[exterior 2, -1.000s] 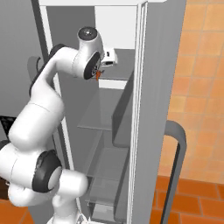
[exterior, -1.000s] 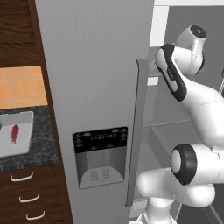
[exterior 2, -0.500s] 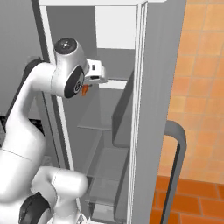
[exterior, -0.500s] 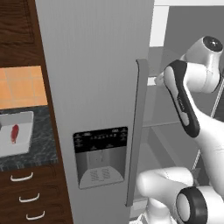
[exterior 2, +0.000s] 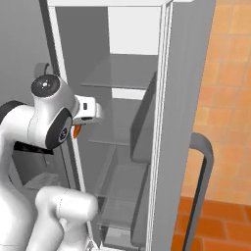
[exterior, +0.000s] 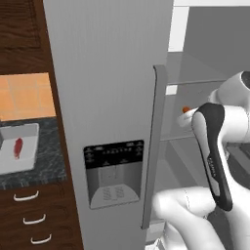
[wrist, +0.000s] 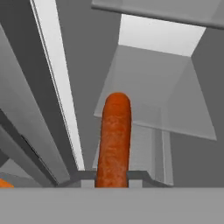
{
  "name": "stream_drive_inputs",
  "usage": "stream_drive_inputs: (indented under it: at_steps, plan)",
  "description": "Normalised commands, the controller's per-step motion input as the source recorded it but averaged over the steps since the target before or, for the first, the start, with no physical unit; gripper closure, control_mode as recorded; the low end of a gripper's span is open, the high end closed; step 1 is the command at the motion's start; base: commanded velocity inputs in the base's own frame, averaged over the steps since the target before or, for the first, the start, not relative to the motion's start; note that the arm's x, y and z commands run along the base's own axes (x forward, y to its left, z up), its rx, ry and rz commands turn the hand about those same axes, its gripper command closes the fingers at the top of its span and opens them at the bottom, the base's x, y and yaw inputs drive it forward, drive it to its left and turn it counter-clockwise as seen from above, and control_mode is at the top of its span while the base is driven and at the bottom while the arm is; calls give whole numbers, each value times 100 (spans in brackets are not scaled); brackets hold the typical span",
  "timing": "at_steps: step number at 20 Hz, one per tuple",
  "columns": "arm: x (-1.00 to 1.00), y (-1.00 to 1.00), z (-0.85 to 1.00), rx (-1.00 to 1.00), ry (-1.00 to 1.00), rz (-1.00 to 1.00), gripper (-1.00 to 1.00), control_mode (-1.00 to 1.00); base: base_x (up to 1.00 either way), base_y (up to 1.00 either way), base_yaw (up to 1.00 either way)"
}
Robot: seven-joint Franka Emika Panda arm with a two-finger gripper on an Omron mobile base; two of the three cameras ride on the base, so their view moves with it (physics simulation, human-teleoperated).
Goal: Place one carrot and one steak in each tupperware on the nearby counter, to pack two identical lunches.
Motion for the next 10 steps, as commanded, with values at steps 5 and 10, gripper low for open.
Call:
stream_drive_inputs:
  at_steps: [5,10]
  plan:
    - [0,0,0,0,0,0,100,100,-100,100,0]
    - [0,0,0,0,0,0,100,100,-45,100,-16]
